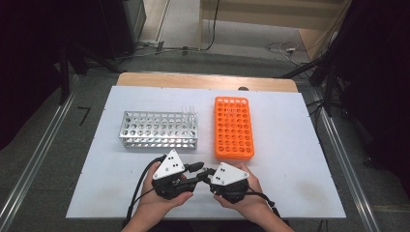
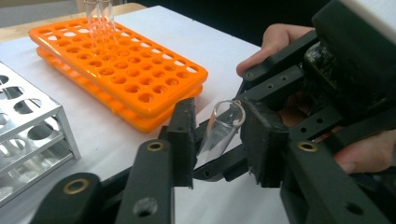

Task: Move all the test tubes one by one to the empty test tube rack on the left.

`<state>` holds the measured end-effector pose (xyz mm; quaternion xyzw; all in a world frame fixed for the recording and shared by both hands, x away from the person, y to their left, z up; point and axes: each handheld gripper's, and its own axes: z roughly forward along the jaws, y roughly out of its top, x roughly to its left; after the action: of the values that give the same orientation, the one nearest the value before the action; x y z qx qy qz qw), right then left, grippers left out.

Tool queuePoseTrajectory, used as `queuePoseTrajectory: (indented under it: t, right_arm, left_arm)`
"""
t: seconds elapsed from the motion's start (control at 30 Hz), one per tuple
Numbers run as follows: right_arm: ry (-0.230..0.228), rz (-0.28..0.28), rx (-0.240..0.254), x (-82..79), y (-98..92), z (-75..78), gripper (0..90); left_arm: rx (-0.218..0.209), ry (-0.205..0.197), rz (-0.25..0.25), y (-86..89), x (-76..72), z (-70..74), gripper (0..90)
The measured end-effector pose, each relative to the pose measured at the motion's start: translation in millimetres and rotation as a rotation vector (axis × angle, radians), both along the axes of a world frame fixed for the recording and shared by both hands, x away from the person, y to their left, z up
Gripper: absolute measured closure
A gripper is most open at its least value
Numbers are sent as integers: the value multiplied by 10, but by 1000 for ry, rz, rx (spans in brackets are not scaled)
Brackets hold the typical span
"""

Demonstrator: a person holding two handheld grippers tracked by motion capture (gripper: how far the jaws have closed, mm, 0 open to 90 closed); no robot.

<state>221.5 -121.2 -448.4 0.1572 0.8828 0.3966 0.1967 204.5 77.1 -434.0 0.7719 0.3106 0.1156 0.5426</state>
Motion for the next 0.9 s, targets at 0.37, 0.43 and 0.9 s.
queuePoseTrajectory:
  t: [0.37, 0.43, 0.9]
  right_arm:
    - [8, 4, 2, 11, -3, -5, 740]
    - [9, 7, 2, 16, -5, -8, 739]
    - [46, 11, 21, 31, -30, -11, 653]
  left_arm:
    - [20, -10, 17, -20, 1, -12, 751]
    - [19, -11, 17, -16, 2, -14, 755]
    - [-10, -12, 35, 68, 21, 21, 760]
